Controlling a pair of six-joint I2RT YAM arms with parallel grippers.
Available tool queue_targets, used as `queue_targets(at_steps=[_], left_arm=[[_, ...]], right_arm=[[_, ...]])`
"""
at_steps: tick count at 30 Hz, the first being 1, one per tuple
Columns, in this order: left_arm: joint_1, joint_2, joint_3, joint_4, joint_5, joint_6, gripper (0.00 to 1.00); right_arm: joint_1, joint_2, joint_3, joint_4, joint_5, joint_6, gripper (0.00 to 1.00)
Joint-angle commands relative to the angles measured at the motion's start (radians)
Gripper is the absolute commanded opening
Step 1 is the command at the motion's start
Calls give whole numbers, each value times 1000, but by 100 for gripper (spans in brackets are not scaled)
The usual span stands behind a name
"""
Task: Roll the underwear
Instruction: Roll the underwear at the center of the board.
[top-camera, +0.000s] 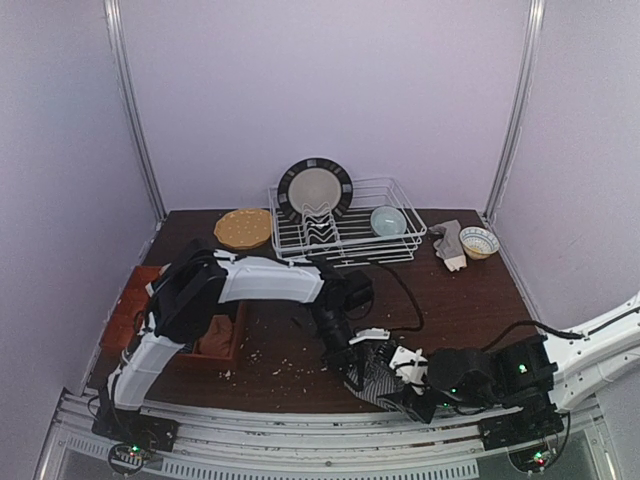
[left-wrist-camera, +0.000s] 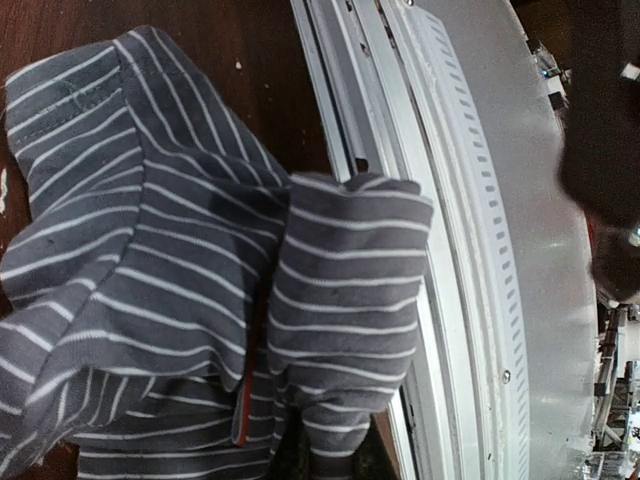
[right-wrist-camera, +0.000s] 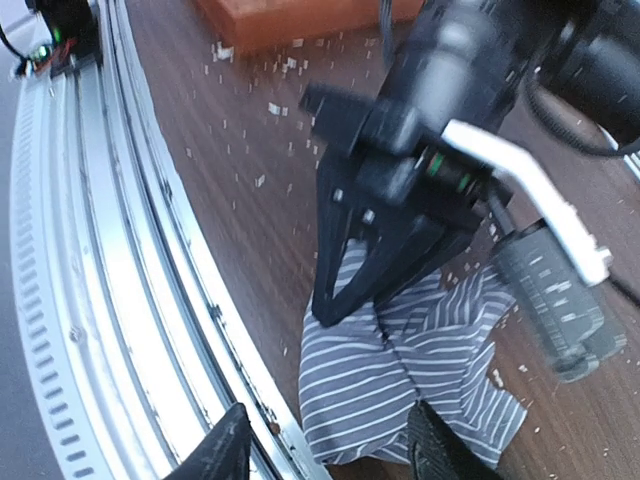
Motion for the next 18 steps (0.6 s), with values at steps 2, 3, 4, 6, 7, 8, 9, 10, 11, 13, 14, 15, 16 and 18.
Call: queue_targets(at_steps=[2, 3, 4, 6, 7, 8, 9, 10, 11, 13, 14, 15, 16, 18], left_arm=[[-5, 78, 12, -81, -56, 13, 0], [-5, 86, 21, -89, -56, 15, 0], [-5, 92, 32, -99, -57, 19, 0], [-5, 105, 58, -117, -65, 21, 0], [-4, 111, 69, -124, -67, 21, 0], [-4, 116, 77, -130, -71, 20, 0], [-4, 118, 82, -133, -71, 21, 0], [-4, 119, 85, -133, -73, 20, 0], [-4, 119, 86, -133, -72, 19, 0], [-4, 120, 86, -133, -72, 19, 0], [-3, 121, 86, -133, -72, 20, 0], [-4, 120, 86, -134, -71, 19, 0], [-4, 120, 85, -133, -71, 19, 0], [-4, 120, 85, -132, -73, 19, 0]], right_arm=[[9, -59, 1, 7, 28, -49, 53], [11, -28, 18, -20, 26, -58, 54], [14, 7, 33, -38, 19, -61, 54], [28, 86, 72, -53, 12, -71, 55], [35, 128, 94, -68, 18, -72, 55], [41, 161, 116, -79, 20, -71, 56], [44, 189, 127, -79, 21, -75, 56], [47, 210, 131, -77, 19, -78, 56], [48, 226, 134, -77, 20, -78, 56], [48, 251, 134, -77, 53, -72, 57], [48, 264, 135, -87, 66, -68, 57], [48, 278, 138, -96, 81, -58, 57], [48, 290, 138, -99, 99, -50, 57], [46, 320, 145, -122, 130, -29, 57]])
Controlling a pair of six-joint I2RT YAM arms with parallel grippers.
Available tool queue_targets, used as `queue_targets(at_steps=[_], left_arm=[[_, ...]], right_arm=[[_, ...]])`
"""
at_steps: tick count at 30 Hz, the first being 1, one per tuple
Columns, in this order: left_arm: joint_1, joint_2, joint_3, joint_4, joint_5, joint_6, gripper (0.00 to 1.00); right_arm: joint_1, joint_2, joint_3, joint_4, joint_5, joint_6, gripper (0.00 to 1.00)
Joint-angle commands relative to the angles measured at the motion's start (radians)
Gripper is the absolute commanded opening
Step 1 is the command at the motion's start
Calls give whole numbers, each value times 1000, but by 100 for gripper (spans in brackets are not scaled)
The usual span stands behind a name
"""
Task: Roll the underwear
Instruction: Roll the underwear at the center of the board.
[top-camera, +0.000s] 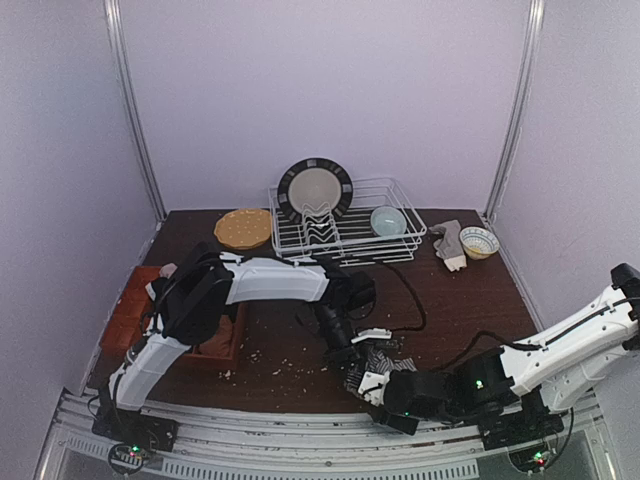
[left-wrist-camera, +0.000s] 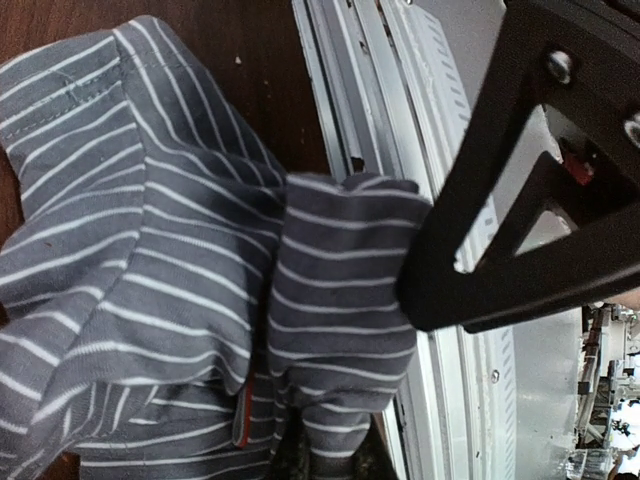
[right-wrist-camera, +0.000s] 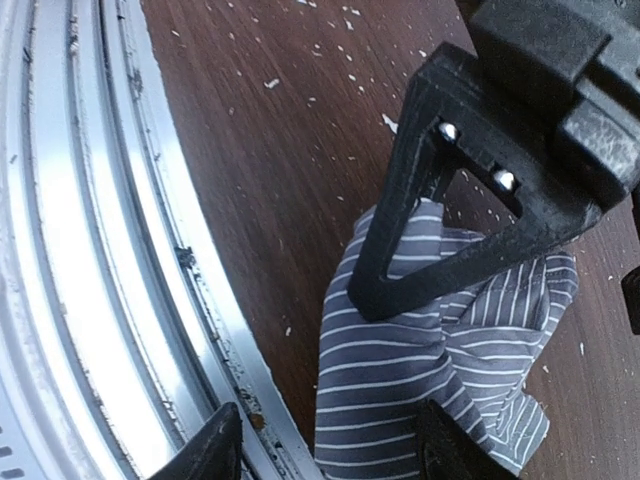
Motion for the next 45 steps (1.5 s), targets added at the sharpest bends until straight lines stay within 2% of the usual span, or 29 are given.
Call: queue_targets(at_steps=[1, 13, 17, 20, 22, 23, 24, 34, 39, 45], left_arm=[[-7, 62, -7, -40, -90, 6, 0], [-7, 50, -2, -49, -80, 15, 0], [-7, 36, -11, -49, -92, 13, 10], [-6, 9, -35, -19, -123, -7, 29], [-5, -39, -78, 49, -161, -34, 61], [-4, -65, -101, 81, -176, -48, 82], [0, -88, -121, 113, -190, -63, 96], [75, -234, -215, 310, -360, -251, 98], [108, -273, -256, 390, -394, -351, 98], [146, -372, -372, 581, -383, -473, 98]], right_arm=[[1, 61, 31, -73, 99, 48, 57], [-53, 278, 121, -202, 111, 243, 57], [-79, 307, 120, -223, 86, 303, 53], [-89, 320, 118, -231, 62, 335, 40], [-89, 314, 111, -230, 47, 342, 34], [-90, 310, 106, -228, 39, 348, 32], [-89, 299, 99, -223, 32, 350, 31], [-90, 281, 72, -191, -8, 354, 19], [-90, 296, 69, -179, -35, 359, 20], [-89, 300, 53, -157, -68, 378, 21]])
